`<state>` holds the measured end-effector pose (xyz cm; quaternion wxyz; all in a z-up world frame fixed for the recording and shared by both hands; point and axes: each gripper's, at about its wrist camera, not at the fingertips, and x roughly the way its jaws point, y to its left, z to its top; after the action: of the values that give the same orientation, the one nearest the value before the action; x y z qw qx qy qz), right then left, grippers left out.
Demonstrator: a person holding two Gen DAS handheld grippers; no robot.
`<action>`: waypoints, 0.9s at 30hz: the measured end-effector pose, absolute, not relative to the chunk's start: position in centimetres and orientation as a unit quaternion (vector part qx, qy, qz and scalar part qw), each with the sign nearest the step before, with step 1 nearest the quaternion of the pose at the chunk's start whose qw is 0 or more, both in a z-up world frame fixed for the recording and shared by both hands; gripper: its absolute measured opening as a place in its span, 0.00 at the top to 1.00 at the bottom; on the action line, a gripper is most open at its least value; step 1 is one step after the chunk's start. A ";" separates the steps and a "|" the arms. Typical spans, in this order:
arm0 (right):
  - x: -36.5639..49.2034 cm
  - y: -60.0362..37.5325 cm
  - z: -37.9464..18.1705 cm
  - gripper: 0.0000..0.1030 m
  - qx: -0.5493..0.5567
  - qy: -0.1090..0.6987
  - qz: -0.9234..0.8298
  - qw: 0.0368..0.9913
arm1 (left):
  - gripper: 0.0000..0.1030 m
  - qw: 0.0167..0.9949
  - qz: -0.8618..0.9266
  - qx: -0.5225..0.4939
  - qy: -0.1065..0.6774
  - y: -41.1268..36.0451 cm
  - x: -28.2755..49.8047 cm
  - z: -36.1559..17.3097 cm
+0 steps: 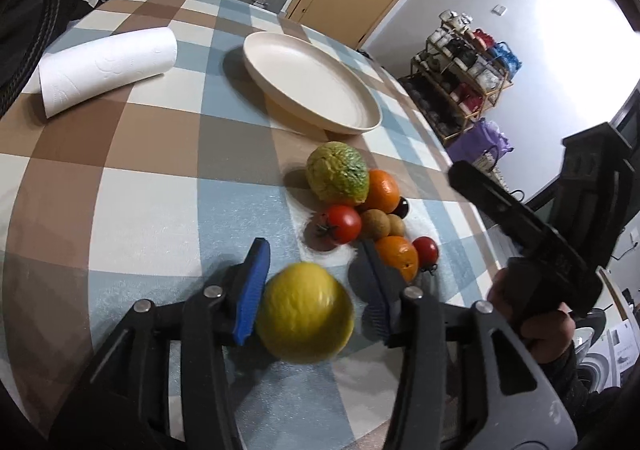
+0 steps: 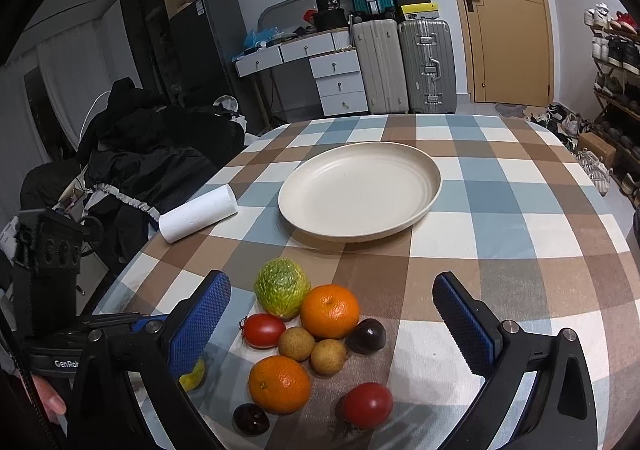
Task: Organize fruits
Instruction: 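Lift the yellow citrus off the table with the left tool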
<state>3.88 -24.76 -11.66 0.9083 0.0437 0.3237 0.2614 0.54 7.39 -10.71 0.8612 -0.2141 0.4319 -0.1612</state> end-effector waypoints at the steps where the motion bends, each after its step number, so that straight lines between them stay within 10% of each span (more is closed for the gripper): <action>1: 3.8 -24.9 -11.6 0.00 0.044 0.323 0.260 0.909 | 0.58 0.863 -0.158 -0.212 0.431 7.4 0.6 -10.6; 6: 3.2 -25.4 -11.1 0.00 0.046 0.317 0.258 0.911 | 0.29 0.872 -0.146 -0.193 0.425 7.1 0.0 -9.7; 27: 2.0 -26.5 -11.5 0.00 0.054 0.320 0.260 0.909 | 0.52 0.880 -0.142 -0.136 0.433 5.1 0.3 -10.7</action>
<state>1.96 -26.52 -11.54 0.9094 0.0536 0.3198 0.2605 0.28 5.13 -10.68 0.8799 -0.1359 0.4328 -0.1415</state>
